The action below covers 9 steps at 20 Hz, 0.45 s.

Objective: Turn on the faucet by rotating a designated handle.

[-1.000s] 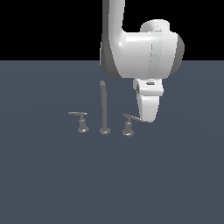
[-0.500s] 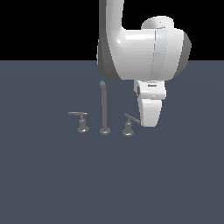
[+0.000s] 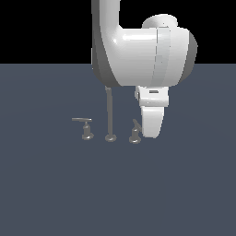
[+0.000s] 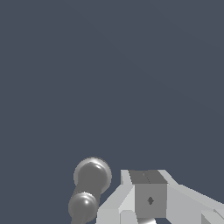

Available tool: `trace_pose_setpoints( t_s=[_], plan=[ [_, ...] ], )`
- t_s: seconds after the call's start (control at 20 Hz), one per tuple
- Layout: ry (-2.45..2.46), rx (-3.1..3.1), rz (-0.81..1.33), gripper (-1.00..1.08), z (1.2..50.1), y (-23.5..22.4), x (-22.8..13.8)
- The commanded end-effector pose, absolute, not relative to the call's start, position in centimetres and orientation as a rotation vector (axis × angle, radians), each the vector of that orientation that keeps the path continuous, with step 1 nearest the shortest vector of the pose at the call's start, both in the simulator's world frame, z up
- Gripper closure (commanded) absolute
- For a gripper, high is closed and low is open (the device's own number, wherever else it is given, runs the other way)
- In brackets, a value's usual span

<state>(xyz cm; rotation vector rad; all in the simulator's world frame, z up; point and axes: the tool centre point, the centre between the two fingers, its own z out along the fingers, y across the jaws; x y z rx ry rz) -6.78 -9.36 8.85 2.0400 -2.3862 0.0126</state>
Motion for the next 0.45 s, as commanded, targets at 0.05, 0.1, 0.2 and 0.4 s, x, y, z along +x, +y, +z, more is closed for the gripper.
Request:
trace_pose_setpoints(
  t_s=[0.05,0.1,0.2,0.4],
  plan=[
    [-2.372,2.058,0.008,1.08,8.9,-7.4,-6.4],
    [-2.368,2.063,0.007,1.08,8.9,-6.7,-6.2],
    [-2.359,2.074,0.005,1.08,8.9,-5.3,-5.9],
    [-2.346,2.089,0.001,1.08,8.9,-3.2,-5.5]
  ],
)
